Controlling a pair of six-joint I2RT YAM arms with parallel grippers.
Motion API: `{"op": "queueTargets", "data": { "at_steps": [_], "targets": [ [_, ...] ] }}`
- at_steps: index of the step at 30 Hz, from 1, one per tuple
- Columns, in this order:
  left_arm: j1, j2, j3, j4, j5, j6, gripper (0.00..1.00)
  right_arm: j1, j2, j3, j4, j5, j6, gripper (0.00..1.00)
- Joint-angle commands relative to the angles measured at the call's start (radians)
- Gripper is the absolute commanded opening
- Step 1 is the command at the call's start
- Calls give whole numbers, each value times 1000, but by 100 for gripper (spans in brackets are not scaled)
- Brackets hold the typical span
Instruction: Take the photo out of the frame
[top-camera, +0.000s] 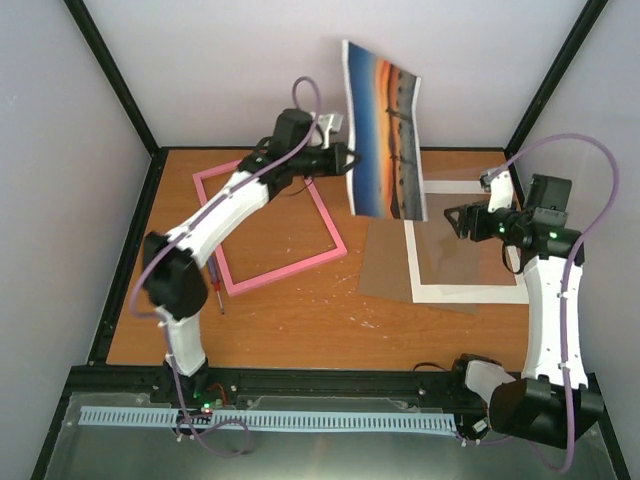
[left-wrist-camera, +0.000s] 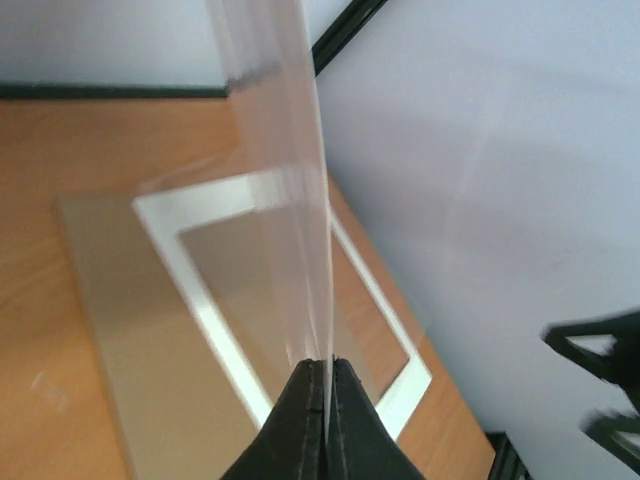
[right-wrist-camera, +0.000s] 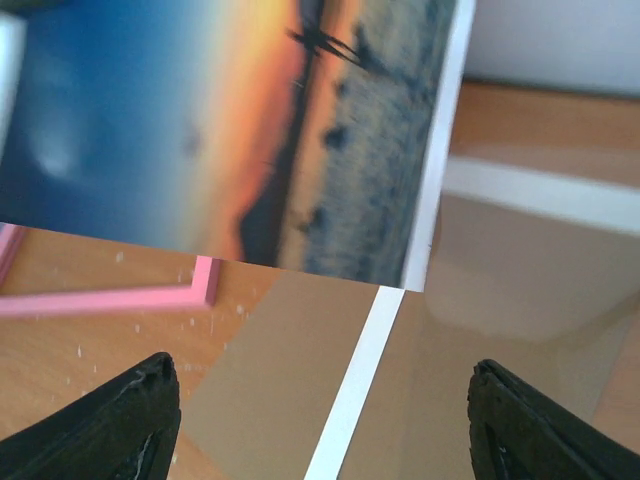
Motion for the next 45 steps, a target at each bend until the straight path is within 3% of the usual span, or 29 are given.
{"op": "queueTargets", "data": {
  "at_steps": [1,4,6,8,14,20,37,42,45],
  "targets": [
    [-2,252,363,25,187,-17,1,-11,-17,166,-35,-12,73,77],
    [-39,369,569,28,233,-51,1,-11,-37,242,-45,-15,88,77],
    [-61,377,573,73,235,-82,1,-11,-55,254,-45,-13,95,77],
    [-73,343,459,160,241,-163,1,-13,-69,242,-41,-16,96,77],
    [-81,200,-112,589,273,-369,1,-11,-91,87,16,-54,74,77],
    [-92,235,-376,839,331,-499,1,-11,-74,-93,116,-95,65,75],
    [-145,378,-480,934,274,-615,1,-11,53,-263,196,-67,-87,74],
    [-148,388,-485,902,257,-603,6,-11,51,-280,206,-78,-84,74],
    [-148,386,-493,867,240,-587,15,-11,50,-283,205,-78,-86,74]
  ]
}}
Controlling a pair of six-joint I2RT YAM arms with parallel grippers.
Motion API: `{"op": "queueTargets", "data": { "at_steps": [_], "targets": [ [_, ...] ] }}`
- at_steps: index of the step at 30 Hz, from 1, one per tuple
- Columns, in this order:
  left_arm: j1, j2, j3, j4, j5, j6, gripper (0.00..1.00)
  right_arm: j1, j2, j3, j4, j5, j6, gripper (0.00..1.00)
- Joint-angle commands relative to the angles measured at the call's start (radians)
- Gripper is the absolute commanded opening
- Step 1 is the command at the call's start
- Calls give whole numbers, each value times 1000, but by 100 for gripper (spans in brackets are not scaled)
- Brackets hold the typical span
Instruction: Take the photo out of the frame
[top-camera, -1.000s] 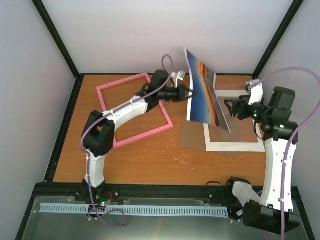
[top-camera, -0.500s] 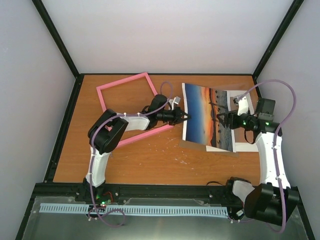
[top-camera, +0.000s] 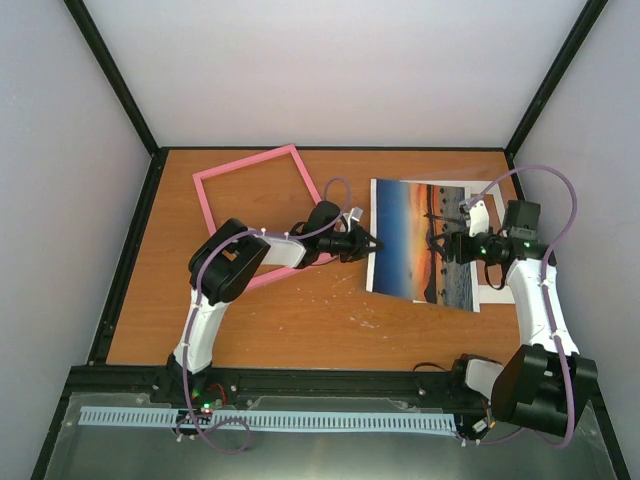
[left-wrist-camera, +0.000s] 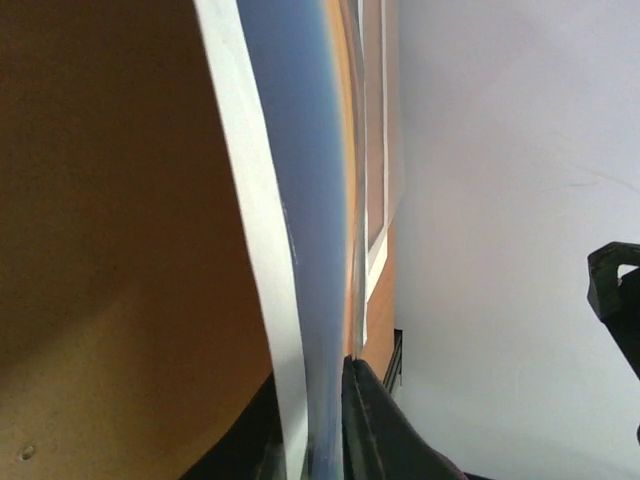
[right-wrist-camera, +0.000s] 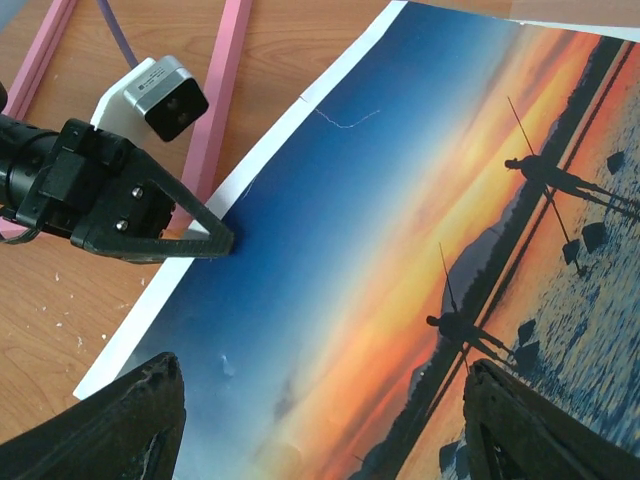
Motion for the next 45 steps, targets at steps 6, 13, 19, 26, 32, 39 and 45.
{"op": "queueTargets", "data": {
  "at_steps": [6,13,19,26,32,39,45],
  "targets": [
    [-4,-16,22,-140,-67,84,27,-6,-5,-19,22,-12,-20,74],
    [-5,-41,109,-401,-143,210,37,-6,-4,-20,20,-8,-25,74],
    [-2,-111,154,-618,-214,329,47,-6,-13,-22,22,2,-30,74],
    [9,-321,99,-830,-367,554,53,-7,-41,-29,28,11,-37,74],
    [106,-564,-2,-940,-492,707,61,-6,-78,-44,72,29,-23,77],
    [234,-801,-108,-950,-732,832,89,-6,-159,-69,205,133,115,100],
    [296,-909,-198,-848,-816,879,99,-6,-225,-79,297,220,224,100]
  ]
}}
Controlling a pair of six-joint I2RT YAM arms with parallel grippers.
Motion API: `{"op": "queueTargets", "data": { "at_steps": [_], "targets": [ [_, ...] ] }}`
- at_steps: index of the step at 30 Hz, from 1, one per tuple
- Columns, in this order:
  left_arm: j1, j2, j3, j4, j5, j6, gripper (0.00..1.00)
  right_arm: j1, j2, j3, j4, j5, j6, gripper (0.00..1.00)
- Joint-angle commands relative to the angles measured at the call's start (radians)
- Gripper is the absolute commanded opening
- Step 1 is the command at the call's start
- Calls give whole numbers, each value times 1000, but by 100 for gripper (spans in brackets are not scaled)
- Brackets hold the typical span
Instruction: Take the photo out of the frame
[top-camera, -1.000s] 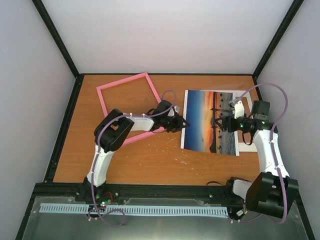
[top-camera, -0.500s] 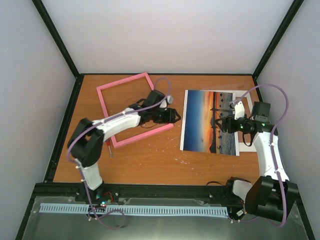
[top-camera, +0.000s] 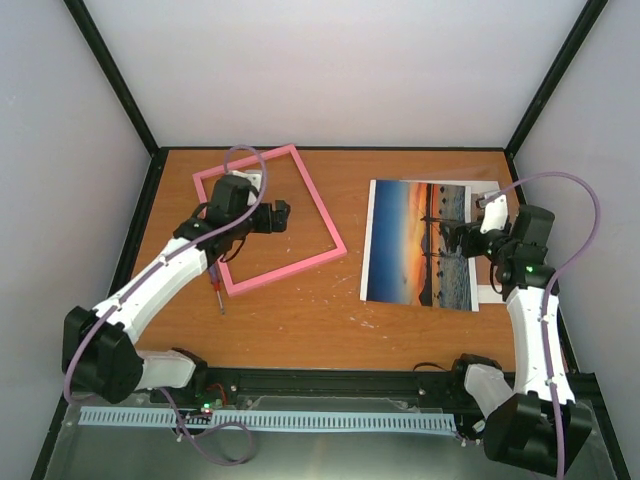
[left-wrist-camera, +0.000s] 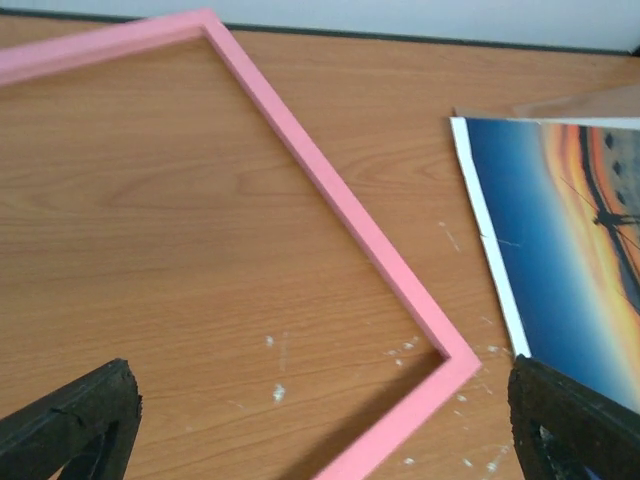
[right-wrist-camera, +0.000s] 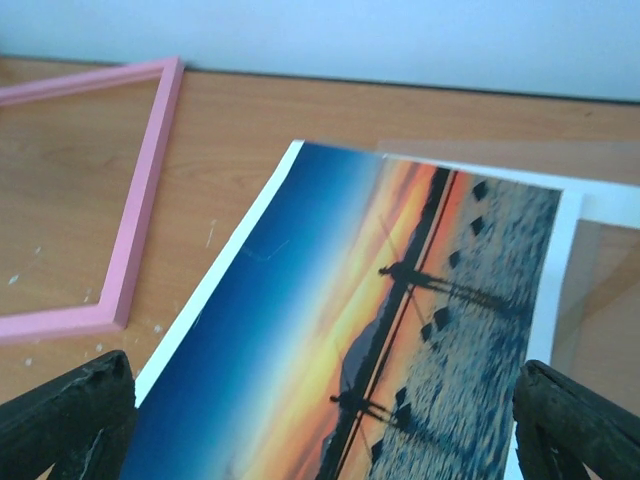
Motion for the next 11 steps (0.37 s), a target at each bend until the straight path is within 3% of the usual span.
{"op": "queueTargets", "data": {
  "at_steps": [1,11],
  "targets": [
    [34,-58,-50,77,-99,64,100,-6,-31,4,96,75,96,100],
    [34,-103,-92,113,-149,48,99,-6,-15,-20,78,-19,64,100]
  ]
}}
